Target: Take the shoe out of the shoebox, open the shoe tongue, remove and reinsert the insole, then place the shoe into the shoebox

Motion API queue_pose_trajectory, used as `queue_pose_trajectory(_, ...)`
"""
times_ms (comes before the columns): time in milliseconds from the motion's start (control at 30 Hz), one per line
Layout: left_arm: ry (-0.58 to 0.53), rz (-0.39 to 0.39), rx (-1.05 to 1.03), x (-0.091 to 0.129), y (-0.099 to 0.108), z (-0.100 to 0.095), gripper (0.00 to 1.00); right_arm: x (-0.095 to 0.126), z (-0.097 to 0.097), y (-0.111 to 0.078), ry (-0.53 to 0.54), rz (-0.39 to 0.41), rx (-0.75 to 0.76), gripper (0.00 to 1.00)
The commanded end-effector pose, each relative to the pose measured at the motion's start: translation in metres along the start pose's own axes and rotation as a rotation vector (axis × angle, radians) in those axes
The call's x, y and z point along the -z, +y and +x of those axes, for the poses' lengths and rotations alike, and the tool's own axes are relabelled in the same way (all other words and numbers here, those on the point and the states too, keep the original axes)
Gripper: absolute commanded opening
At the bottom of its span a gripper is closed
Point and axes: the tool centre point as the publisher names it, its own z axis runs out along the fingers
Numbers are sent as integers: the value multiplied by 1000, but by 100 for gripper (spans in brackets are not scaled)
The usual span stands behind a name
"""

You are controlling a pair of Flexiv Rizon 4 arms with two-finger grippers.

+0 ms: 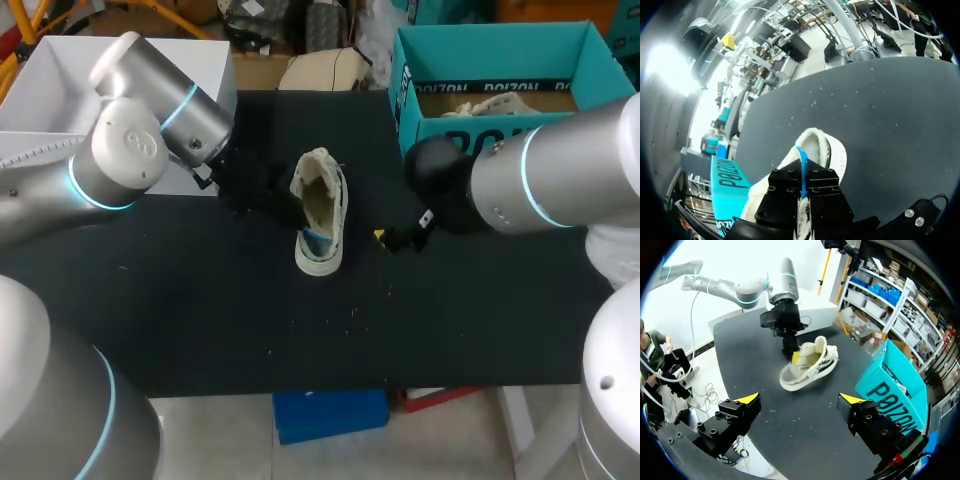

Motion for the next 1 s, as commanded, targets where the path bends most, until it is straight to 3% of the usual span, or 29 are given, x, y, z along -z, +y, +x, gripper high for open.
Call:
queue_pose_trajectory(33, 29, 11, -6, -10, 1, -4, 0, 1, 0, 0, 0, 3, 0, 100)
queue_pose_trajectory(433, 184, 46, -2, -35, -2, 9, 0, 1, 0, 0, 0, 3, 0, 100)
queue_pose_trajectory(533, 205, 53, -11, -30, -8, 9, 44, 1, 0, 0, 0, 3, 0, 100)
queue_pose_trajectory(600, 212, 67, -23, -22, -16, 7, 78, 1, 0, 0, 0, 3, 0, 100)
queue_pose_trajectory(700, 247, 71, -59, -8, -30, 4, 98, 1, 0, 0, 0, 3, 0, 100)
queue_pose_trajectory(733, 258, 81, -72, -3, -35, 3, 100, 1, 0, 0, 0, 3, 0, 100)
queue_pose_trajectory(867, 285, 86, -105, 15, -52, -2, 100, 1, 0, 0, 0, 3, 0, 100)
queue_pose_trajectory(933, 286, 51, -117, 22, -52, -5, 98, 1, 0, 0, 0, 3, 0, 100)
queue_pose_trajectory(1000, 303, -4, -123, 25, -48, -7, 56, 1, 0, 0, 0, 3, 0, 100)
